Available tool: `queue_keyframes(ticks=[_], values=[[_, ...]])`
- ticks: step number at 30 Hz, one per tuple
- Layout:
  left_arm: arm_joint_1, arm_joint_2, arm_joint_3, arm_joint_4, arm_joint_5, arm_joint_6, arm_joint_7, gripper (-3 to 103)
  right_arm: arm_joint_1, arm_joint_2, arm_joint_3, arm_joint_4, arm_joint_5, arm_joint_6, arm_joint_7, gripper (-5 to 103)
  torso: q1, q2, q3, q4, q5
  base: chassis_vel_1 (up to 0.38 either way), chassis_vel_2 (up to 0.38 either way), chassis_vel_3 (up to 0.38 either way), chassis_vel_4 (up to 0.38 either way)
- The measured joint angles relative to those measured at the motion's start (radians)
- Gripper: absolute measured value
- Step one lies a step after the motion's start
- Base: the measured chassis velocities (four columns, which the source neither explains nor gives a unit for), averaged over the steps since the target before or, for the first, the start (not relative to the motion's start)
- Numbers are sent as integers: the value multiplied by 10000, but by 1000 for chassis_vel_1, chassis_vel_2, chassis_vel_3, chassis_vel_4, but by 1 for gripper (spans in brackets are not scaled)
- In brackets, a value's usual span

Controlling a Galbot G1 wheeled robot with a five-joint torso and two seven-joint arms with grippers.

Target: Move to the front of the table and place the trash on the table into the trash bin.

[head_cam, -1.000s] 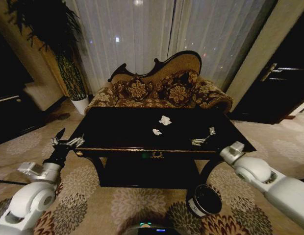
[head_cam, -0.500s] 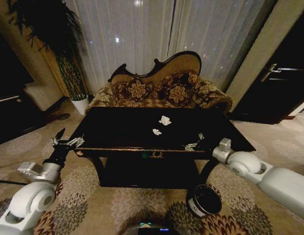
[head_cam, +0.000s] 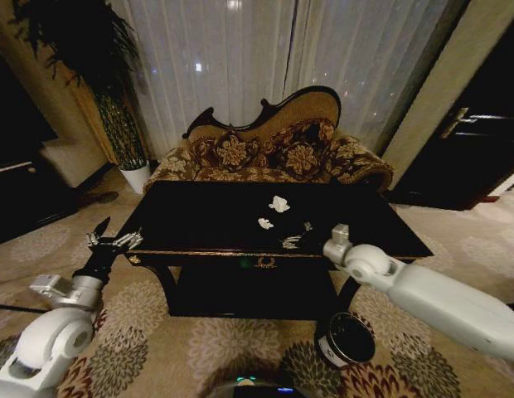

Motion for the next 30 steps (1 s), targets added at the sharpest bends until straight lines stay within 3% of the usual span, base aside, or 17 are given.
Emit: queue_keyframes(ticks=[6,18,22,29,30], values=[[0,0,0,0,0,0,0,100,1558,657,-1418,-471,143,-7,101,100,0,0,0,3,-2,0,0,0,0],[0,0,-1,0,0,0,0,100,1691,1591,-1731,-1543,-46,168,115,102,0,0,0,1,0,0,0,0,0],[0,0,0,0,0,0,0,100,1603,1723,-1691,-1630,-110,231,130,94,0,0,-2,1,0,0,0,0,0],[0,0,0,0,0,0,0,100,1481,1684,-1659,-1481,-201,277,143,61,0,1,-2,3,1,0,0,0,0],[0,0,0,0,0,0,0,100,1481,1684,-1659,-1481,-201,277,143,61,0,1,-2,3,1,0,0,0,0]])
